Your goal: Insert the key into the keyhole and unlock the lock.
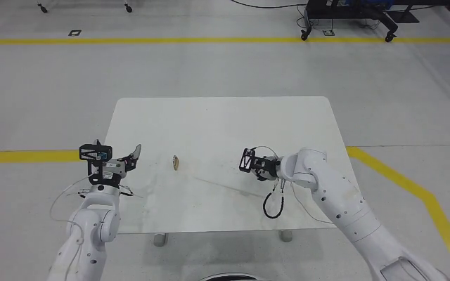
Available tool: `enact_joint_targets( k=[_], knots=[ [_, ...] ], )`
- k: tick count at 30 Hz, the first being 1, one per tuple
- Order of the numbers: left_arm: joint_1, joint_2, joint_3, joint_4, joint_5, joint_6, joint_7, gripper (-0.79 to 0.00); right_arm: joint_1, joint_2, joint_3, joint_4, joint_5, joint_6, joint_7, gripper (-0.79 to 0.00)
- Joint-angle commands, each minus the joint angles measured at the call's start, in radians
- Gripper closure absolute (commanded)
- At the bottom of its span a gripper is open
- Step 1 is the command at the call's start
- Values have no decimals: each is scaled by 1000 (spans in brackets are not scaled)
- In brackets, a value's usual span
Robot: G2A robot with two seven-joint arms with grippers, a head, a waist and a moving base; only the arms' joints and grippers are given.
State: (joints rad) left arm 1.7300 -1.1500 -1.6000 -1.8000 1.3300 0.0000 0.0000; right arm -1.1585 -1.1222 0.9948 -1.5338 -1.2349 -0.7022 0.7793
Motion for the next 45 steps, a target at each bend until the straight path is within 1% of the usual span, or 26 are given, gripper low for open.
enact_joint_targets(
  k=[1, 3, 5, 6, 7, 8, 9, 12, 14, 17, 18, 19, 23, 24, 26, 36, 38, 39, 40, 41, 42, 43, 45],
  knots=[
    [0, 0, 0, 0, 0, 0, 0, -785, 0, 0, 0, 0, 0, 0, 0, 0],
    [0, 0, 0, 0, 0, 0, 0, -785, 0, 0, 0, 0, 0, 0, 0, 0],
    [-16, -2, -8, 6, 17, 44, -16, -785, 0, 0, 0, 0, 0, 0, 0, 0],
    [-34, -1, 2, -1, 47, 43, -32, -785, 0, 0, 0, 0, 0, 0, 0, 0],
    [-94, 0, 16, 21, 77, 26, -64, -785, 0, 0, 0, 0, 0, 0, 0, 0],
    [-135, 0, 32, 48, 93, 8, -84, -785, 0, 0, 0, 0, 0, 0, 0, 0],
    [-161, -1, 48, 65, 113, -7, -93, -785, 0, 0, 0, 0, 0, 0, 0, 0],
    [-201, -4, 98, 86, 139, -45, -109, -785, 0, 0, 0, 0, 0, 0, 0, 0],
    [-219, -5, 108, 99, 125, -73, -120, -785, 0, 0, 0, 0, 0, 0, 0, 0],
    [-256, -2, 114, 119, 79, -193, -167, -785, 0, 0, 0, 0, 0, 0, 0, 0],
    [-265, -2, 111, 125, 68, -214, -177, -785, 0, 0, 0, 0, 0, 0, 0, 0],
    [-285, 0, 112, 135, 58, -265, -196, -785, 0, 0, 0, 0, 0, 0, 0, 0],
    [-335, 4, 140, 159, 47, -401, -239, -785, 0, 0, 0, 0, 0, 0, 0, 0],
    [-349, 5, 149, 166, 43, -431, -252, -785, 0, 0, 0, 0, 0, 0, 0, 0],
    [-370, 4, 164, 190, 16, -457, -282, -785, 0, 0, 0, 0, 0, 0, 0, 0],
    [-374, 3, 166, 196, 9, -459, -292, -785, 0, 0, 0, 0, 0, 0, 0, 0],
    [-357, 3, 148, 211, -36, -458, -253, -785, 0, 0, 0, 0, 0, 0, 0, 0],
    [-348, 6, 128, 214, -65, -486, -230, -785, 0, 0, 0, 0, 0, 0, 0, 0],
    [-334, 11, 100, 213, -117, -553, -204, -785, 0, 0, 0, 0, 0, 0, 0, 0],
    [-329, 14, 86, 212, -139, -593, -200, -785, 0, 0, 0, 0, 0, 0, 0, 0],
    [-325, 20, 69, 208, -181, -673, -203, -785, 0, 0, 0, 0, 0, 0, 0, 0],
    [-326, 27, 50, 207, -225, -769, -230, -785, 0, 0, 0, 0, 0, 0, 0, 0],
    [-346, 39, 49, 208, -296, -941, -291, -785, 0, 0, 0, 0, 0, 0, 0, 0]
  ],
)
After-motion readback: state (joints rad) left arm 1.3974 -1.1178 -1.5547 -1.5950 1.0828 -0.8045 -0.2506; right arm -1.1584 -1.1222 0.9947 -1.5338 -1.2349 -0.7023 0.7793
